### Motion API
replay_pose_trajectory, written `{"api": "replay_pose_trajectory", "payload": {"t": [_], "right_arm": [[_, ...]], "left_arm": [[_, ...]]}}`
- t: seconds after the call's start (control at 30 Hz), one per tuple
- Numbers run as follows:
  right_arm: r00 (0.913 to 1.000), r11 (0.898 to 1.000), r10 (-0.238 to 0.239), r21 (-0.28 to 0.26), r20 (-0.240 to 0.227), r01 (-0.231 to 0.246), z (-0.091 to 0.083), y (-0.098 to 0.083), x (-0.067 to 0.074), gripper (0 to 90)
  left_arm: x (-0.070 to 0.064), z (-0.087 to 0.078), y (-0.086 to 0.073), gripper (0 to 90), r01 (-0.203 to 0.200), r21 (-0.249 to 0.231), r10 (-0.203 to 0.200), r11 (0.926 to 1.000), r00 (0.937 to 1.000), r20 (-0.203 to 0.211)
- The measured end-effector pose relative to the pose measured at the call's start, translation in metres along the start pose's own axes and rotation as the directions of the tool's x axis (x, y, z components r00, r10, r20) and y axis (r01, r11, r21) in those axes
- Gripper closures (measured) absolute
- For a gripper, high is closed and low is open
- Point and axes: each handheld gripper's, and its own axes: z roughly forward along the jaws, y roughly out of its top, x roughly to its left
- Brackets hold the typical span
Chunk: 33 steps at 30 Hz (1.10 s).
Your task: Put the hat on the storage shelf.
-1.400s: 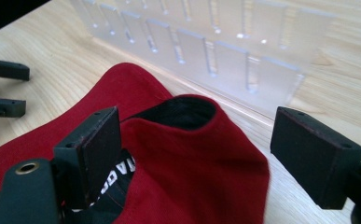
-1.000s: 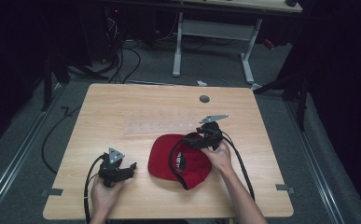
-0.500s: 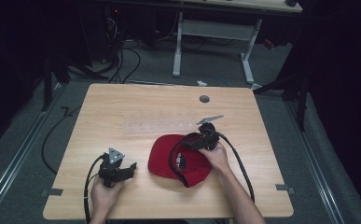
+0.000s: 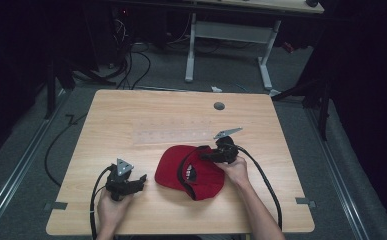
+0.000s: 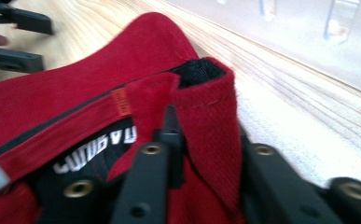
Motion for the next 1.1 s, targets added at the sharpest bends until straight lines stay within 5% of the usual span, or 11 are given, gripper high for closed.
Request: {"api": "replay_pose_trajectory", "payload": {"t": [0.53,1.1], "right_arm": [[0.9959,0.997,-0.013,-0.074,-0.09,0.007,-0.035,-0.004,0.023,85.5],[0.9948,0.983,0.058,-0.171,-0.084,-0.072,-0.078,0.005,0.042,85.6]], "left_arm": [[-0.001,-0.001,-0.001,28.8,-0.005,0.007,0.005,1.0,0.9998,0.018],[-0.004,-0.002,-0.002,23.1,-0.01,0.024,0.01,0.9996,0.9998,0.018]]}}
